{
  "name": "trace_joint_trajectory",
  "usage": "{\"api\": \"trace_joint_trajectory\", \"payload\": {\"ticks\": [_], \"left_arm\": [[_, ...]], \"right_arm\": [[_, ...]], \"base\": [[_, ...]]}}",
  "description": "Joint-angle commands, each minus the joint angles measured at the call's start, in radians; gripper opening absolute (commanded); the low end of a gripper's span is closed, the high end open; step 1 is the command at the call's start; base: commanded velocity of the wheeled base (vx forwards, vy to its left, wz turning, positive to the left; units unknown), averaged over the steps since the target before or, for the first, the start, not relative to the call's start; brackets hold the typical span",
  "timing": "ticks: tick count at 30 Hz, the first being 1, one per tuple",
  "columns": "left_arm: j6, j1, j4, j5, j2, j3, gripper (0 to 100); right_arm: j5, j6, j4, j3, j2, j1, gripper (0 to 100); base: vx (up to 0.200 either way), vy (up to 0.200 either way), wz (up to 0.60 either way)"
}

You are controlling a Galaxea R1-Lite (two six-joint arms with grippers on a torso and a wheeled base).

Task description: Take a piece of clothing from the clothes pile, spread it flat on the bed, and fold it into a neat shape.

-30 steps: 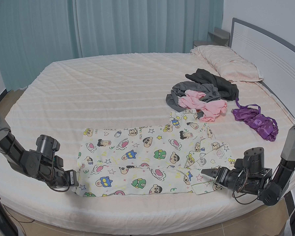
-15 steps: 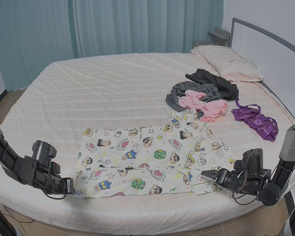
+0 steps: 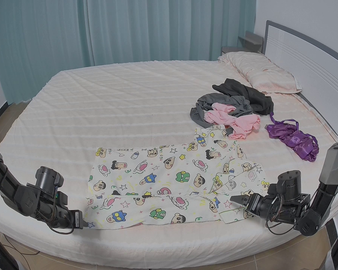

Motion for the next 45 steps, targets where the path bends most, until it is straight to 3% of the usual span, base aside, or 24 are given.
{"api": "trace_joint_trajectory", "payload": {"ticks": [1, 8, 17, 29, 30, 45], "left_arm": [[-0.001, 0.003, -0.002, 0.0, 0.003, 0.0, 100], [-0.028, 0.037, -0.007, -0.018, -0.029, -0.089, 100], [-0.105, 0.027, -0.011, -0.15, 0.029, -0.178, 100], [-0.108, 0.02, -0.198, -0.141, 0.204, -0.193, 100], [-0.11, 0.02, -0.205, -0.141, 0.21, -0.193, 0], [-0.106, 0.044, -0.2, -0.136, 0.183, -0.185, 0]], "right_arm": [[0.0, 0.0, 0.0, -0.001, 0.001, 0.001, 100], [0.0, 0.0, 0.0, 0.001, -0.001, -0.001, 100], [-0.001, 0.0, 0.0, 0.002, -0.007, -0.001, 100], [-0.001, 0.0, 0.0, 0.004, -0.005, -0.001, 100], [-0.001, 0.0, 0.0, 0.004, -0.005, -0.001, 100], [-0.001, 0.002, 0.0, 0.002, 0.001, -0.001, 100]], "base": [[0.0, 0.0, 0.0], [0.0, 0.0, 0.0], [0.0, 0.0, 0.0], [0.0, 0.0, 0.0], [0.0, 0.0, 0.0], [0.0, 0.0, 0.0]]}}
